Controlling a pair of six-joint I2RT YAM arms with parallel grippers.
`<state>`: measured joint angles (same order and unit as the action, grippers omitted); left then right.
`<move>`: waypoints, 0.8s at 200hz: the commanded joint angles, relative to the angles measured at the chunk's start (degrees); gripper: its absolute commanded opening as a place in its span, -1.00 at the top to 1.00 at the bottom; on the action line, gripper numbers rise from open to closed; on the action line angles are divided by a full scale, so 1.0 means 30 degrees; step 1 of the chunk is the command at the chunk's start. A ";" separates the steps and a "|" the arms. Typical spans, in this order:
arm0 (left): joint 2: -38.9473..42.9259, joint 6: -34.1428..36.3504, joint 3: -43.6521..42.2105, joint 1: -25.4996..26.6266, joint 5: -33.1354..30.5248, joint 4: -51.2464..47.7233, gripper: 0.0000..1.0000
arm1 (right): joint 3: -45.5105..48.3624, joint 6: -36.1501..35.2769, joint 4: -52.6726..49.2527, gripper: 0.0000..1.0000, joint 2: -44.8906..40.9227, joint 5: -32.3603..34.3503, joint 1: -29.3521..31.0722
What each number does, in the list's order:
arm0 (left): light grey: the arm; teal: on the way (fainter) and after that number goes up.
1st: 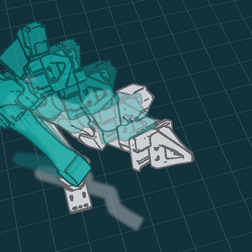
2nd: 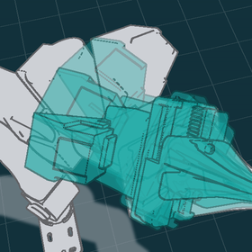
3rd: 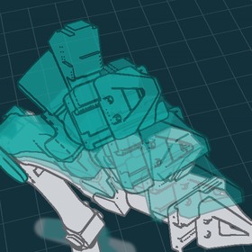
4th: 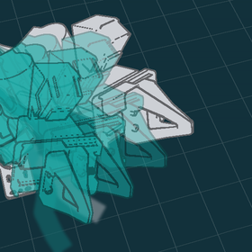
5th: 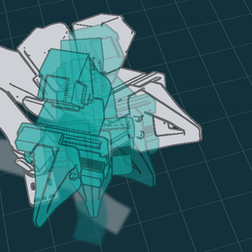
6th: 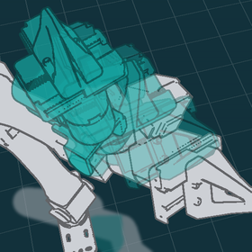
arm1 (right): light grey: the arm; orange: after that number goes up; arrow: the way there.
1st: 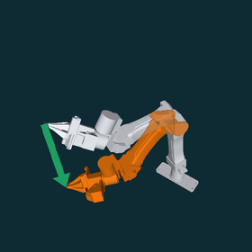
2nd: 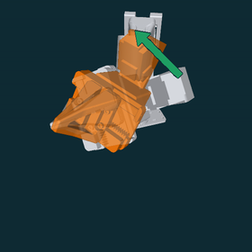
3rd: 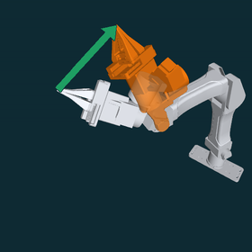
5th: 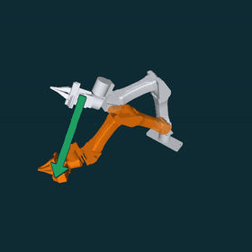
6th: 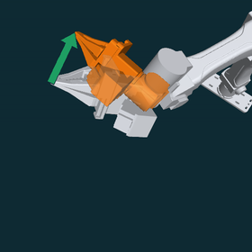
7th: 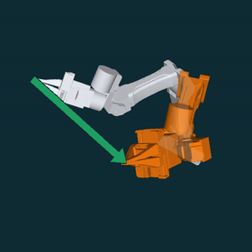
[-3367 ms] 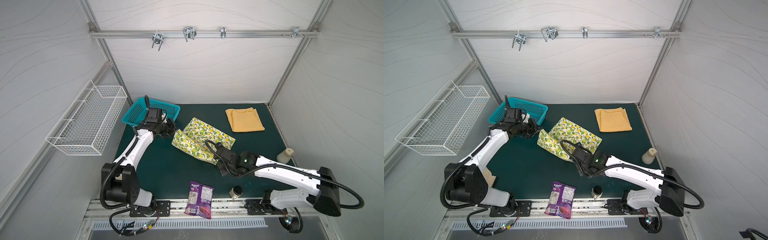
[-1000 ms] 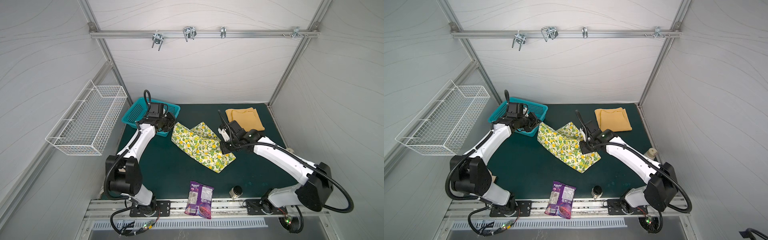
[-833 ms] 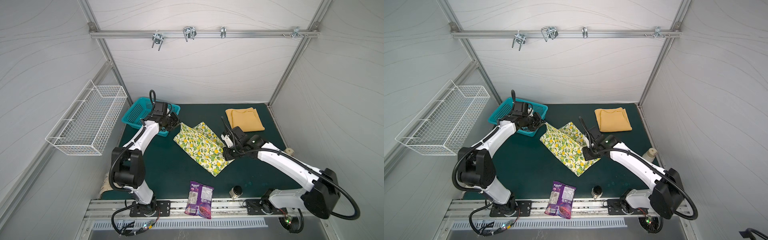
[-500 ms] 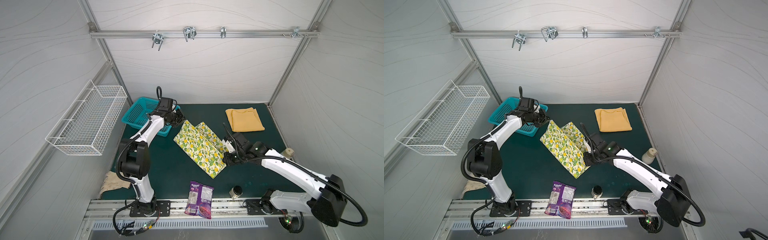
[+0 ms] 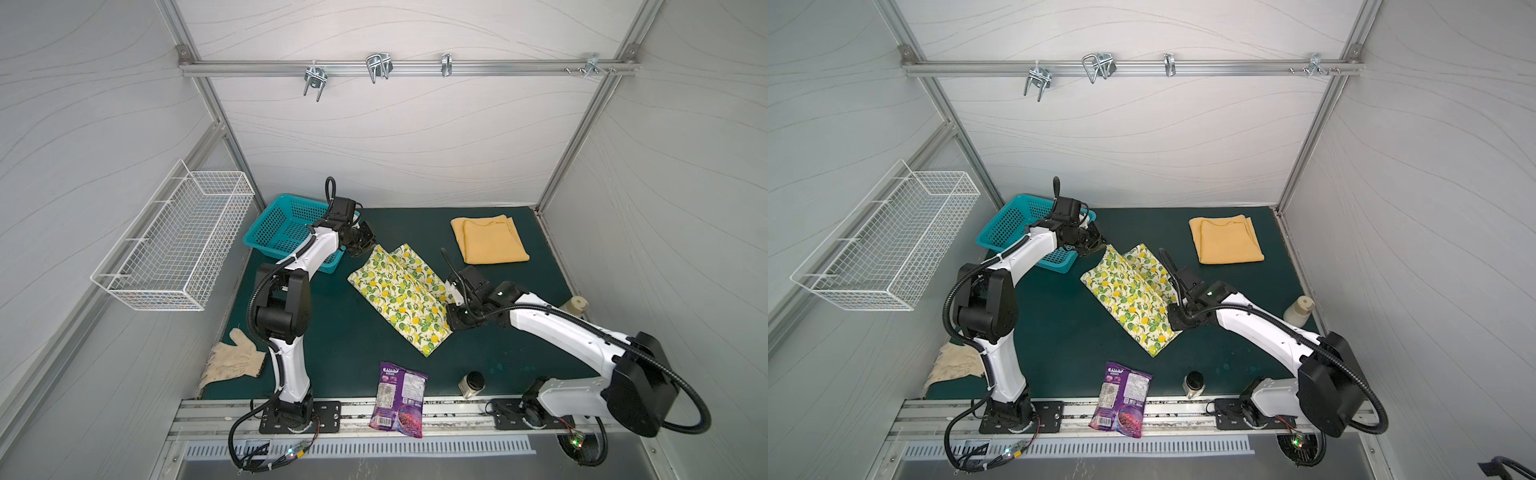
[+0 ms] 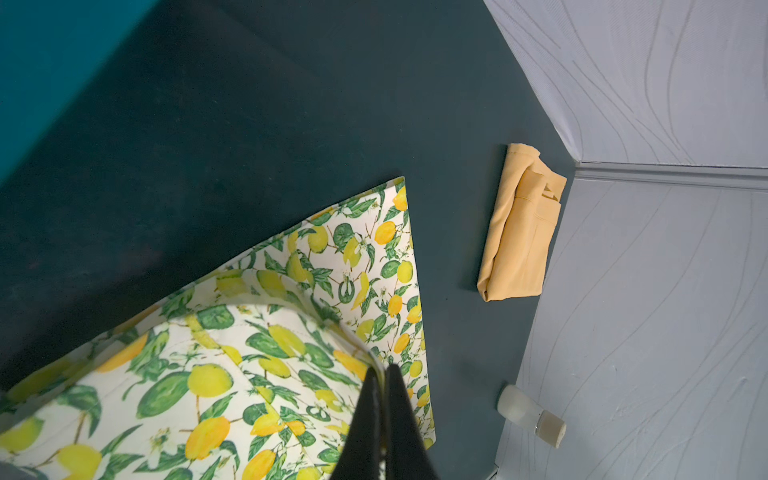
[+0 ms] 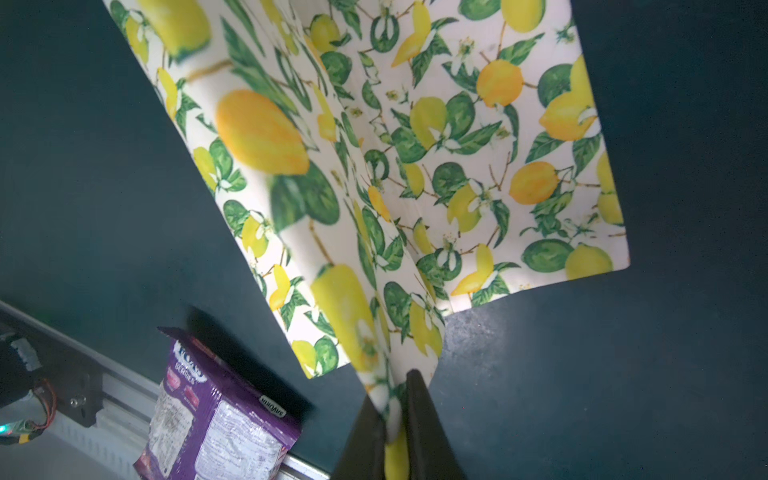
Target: Fold and stack the skirts
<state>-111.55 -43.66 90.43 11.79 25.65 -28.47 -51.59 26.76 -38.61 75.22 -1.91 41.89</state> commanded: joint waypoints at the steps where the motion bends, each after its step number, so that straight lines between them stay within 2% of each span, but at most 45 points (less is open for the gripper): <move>1: -0.0773 0.0214 0.1446 0.0063 -0.0405 0.0278 1.00 | 0.0191 -0.0392 0.0233 0.75 0.0235 0.0153 -0.0669; 72: -0.2929 0.0213 0.3580 0.0938 -0.0581 0.0086 1.00 | 0.0833 -0.0627 0.1337 0.72 0.1076 -0.1281 -0.2516; 160: -0.5049 0.0264 0.5880 0.1368 -0.0683 -0.0310 1.00 | 0.1611 -0.0761 0.1995 0.72 0.1784 -0.1902 -0.3853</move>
<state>-124.42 -43.57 103.59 15.46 24.77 -29.69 -47.18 25.47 -33.21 79.26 -6.55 31.79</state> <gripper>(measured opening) 0.047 0.142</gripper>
